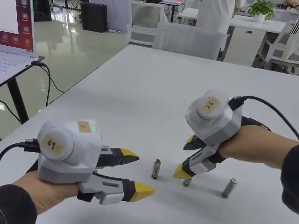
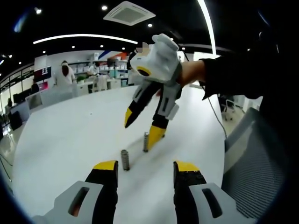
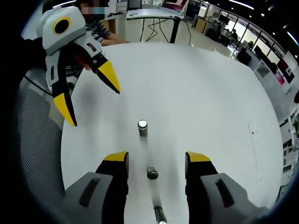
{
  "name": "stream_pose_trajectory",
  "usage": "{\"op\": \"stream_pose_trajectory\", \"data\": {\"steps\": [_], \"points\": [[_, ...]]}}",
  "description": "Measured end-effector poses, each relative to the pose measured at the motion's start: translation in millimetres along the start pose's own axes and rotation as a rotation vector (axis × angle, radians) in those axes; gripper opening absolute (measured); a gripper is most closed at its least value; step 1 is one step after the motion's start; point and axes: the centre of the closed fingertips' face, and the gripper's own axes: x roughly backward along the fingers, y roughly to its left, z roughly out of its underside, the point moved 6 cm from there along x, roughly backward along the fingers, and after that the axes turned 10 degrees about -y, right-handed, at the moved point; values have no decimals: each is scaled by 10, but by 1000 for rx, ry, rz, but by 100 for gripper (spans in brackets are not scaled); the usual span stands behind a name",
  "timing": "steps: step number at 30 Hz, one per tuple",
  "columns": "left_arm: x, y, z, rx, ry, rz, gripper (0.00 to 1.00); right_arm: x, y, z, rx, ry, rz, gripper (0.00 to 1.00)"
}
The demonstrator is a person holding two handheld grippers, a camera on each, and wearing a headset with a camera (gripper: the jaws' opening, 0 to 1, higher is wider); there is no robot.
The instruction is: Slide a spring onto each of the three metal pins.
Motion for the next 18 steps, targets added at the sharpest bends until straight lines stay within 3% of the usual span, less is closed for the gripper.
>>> {"op": "stream_pose_trajectory", "data": {"steps": [8, 18], "points": [[-6, -7, 4, 1, 3, 0, 43, 269, 19, 26, -27, -122, 67, 51], [-17, -12, 3, 5, 1, 0, 46, 503, 17, 226, -75, -187, 125, 55]]}}
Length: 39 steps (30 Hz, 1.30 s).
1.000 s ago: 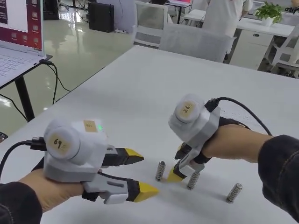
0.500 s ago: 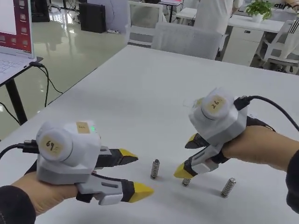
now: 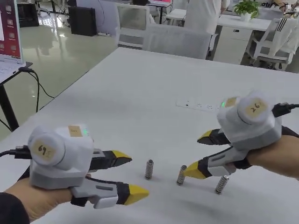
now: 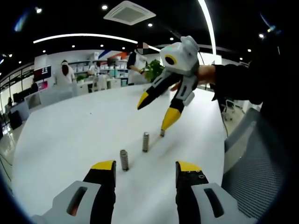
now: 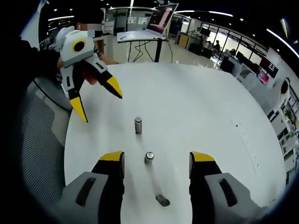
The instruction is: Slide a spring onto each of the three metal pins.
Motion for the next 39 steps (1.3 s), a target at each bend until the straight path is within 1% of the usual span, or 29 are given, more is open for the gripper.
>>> {"op": "stream_pose_trajectory", "data": {"steps": [6, 8, 12, 16, 19, 25, 30, 34, 39], "points": [[-3, 7, 7, 2, 0, -2, 48, 189, -24, 138, -58, -65, 42, 58], [-4, 9, 11, 3, 0, -3, 48, 247, -17, 196, -71, -83, 53, 59], [-5, 9, 11, 10, -4, -2, 49, 341, 22, 303, -103, -138, 70, 61], [-4, 6, 22, 12, -1, -1, 51, 405, 63, 437, -122, -150, 91, 63], [-1, 9, 23, 16, -1, -2, 51, 458, 109, 533, -146, -172, 105, 64], [7, 9, 31, 15, 3, 0, 52, 523, 179, 676, -172, -213, 135, 65], [13, 1, 24, 12, 1, 2, 52, 569, 283, 821, -211, -233, 162, 68], [21, -7, 21, 12, 3, 3, 52, 592, 314, 886, -233, -238, 183, 68], [20, -15, 29, 6, 10, 9, 51, 582, 352, 914, -250, -244, 196, 69]]}}
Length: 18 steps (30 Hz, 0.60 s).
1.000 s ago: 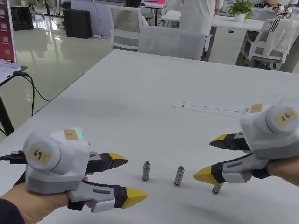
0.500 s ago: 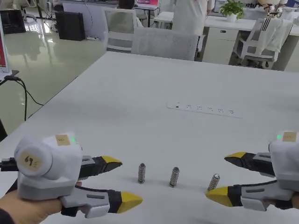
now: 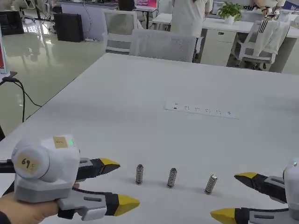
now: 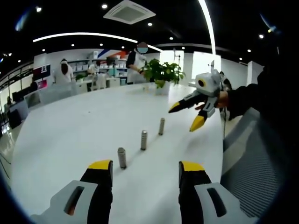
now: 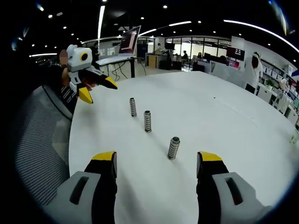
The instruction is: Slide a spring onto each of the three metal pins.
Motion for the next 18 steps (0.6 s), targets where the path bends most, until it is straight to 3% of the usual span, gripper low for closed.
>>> {"op": "stream_pose_trajectory", "data": {"steps": [18], "points": [[-9, -6, 6, 8, -5, 1, 54, -36, 64, -10, 2, -9, 0, 72]]}}
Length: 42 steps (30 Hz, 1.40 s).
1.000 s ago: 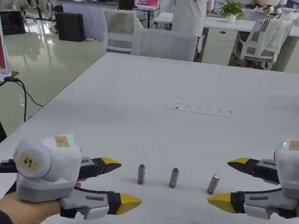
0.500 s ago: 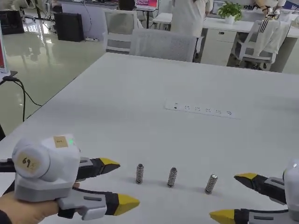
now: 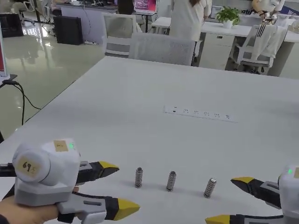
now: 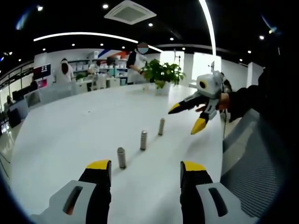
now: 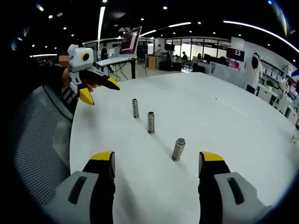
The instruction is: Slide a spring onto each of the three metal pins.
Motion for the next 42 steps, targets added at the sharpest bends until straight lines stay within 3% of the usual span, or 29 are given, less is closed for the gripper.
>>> {"op": "stream_pose_trajectory", "data": {"steps": [8, 42], "points": [[-2, 11, 14, 6, 4, 2, 56, -5, -39, -57, 6, -4, 12, 73], [-28, -18, 60, 15, 35, 8, 60, -15, -3, -30, 9, 1, 25, 74]]}}
